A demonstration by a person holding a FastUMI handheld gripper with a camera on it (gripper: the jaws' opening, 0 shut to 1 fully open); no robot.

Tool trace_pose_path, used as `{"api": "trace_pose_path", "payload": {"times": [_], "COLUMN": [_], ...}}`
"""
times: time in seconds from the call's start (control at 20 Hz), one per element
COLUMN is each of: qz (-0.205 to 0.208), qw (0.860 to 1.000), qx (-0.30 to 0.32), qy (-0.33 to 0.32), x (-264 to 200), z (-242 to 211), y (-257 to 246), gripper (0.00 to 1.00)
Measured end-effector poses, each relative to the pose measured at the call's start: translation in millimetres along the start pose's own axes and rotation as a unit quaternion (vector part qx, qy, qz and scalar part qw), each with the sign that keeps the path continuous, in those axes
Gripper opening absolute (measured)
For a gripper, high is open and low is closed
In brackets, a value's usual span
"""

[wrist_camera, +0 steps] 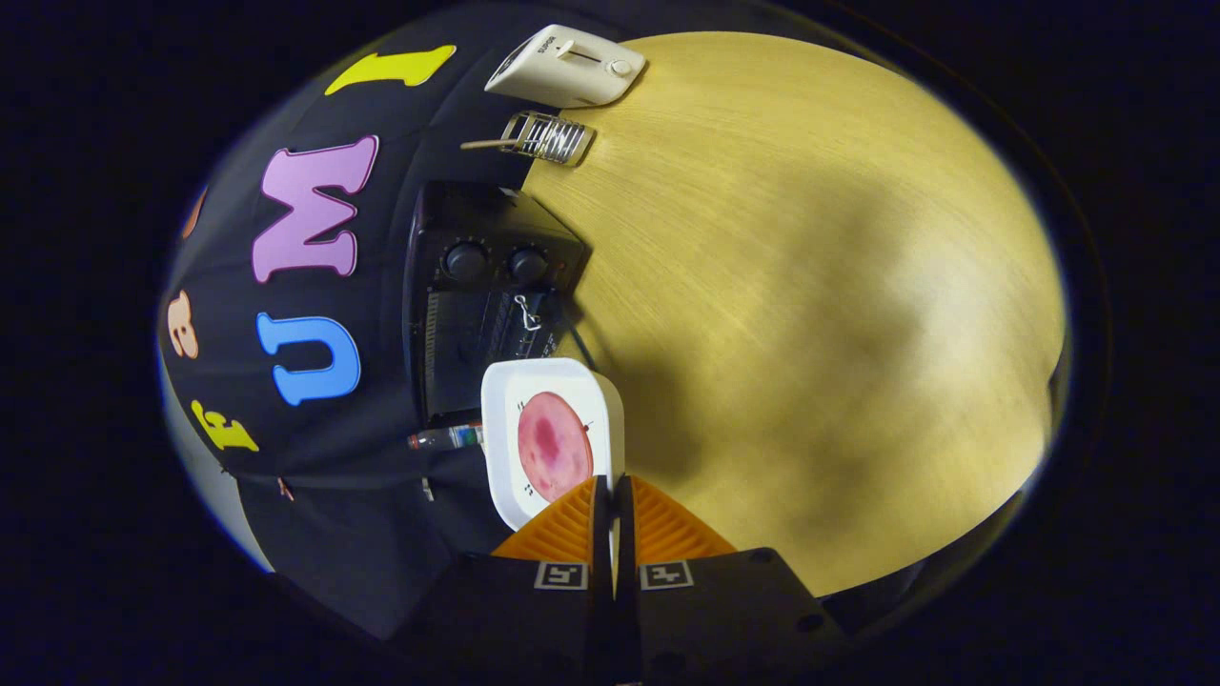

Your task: Open the toaster oven, put the food inside, and close the toaster oven door.

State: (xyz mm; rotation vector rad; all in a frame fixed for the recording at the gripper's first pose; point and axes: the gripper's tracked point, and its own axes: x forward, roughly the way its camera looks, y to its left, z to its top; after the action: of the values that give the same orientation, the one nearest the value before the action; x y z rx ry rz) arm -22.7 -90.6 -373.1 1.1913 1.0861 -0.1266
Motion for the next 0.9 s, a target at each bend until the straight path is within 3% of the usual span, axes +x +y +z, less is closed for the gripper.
{"api": "trace_pose_path", "payload": {"times": [0.2, 0.45, 0.7, 0.9], "qz": [0.002, -0.005, -0.013, -0.019], "qw": [0.995, 0.983, 0.962, 0.951], "qx": [0.084, 0.125, 0.178, 0.2], "qy": [-0.058, -0.133, -0.204, -0.234], "x": [50.7, 104.1, 151.7, 179.5], "z": [-17.9, -21.9, -4.4, 9.1], "y": [37.7, 76.6, 100.5, 111.5], "gripper": [0.05, 0.06, 0.06, 0.06]}}
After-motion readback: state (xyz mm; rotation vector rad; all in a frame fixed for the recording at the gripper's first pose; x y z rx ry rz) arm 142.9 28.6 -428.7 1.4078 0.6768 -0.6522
